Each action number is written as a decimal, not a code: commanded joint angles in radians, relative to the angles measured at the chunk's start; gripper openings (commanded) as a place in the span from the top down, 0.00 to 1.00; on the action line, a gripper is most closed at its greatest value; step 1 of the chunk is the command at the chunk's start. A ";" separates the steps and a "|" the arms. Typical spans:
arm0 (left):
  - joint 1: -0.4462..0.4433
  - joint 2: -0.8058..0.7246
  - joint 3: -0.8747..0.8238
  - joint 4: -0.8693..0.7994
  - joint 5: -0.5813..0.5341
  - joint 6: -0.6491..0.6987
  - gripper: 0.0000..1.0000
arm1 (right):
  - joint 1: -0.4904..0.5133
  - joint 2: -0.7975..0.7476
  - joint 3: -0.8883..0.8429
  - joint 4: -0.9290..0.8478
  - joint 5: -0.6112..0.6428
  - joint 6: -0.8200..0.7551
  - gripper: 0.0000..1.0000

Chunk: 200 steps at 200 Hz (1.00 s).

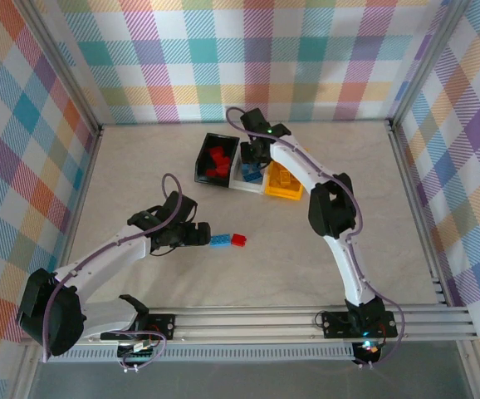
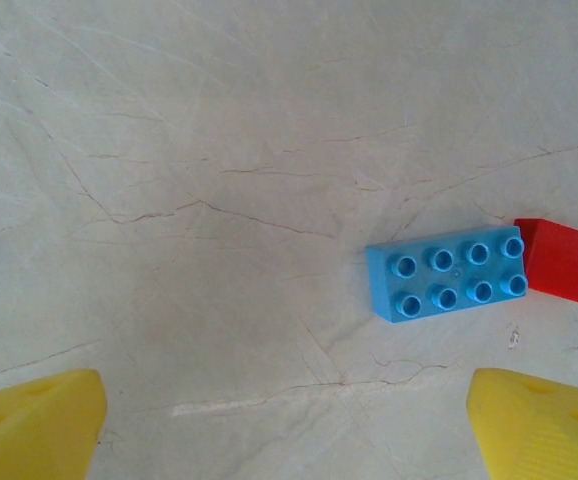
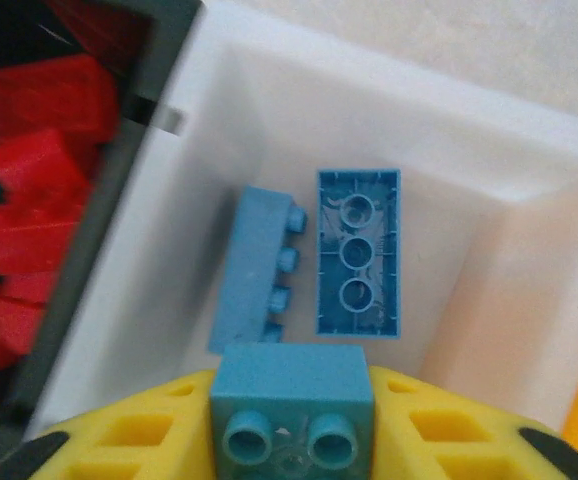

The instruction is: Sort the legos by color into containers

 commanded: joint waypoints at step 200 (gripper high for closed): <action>0.076 -0.111 -0.095 0.037 0.110 -0.065 0.06 | 0.208 -0.602 -1.034 0.325 -0.497 -0.506 0.23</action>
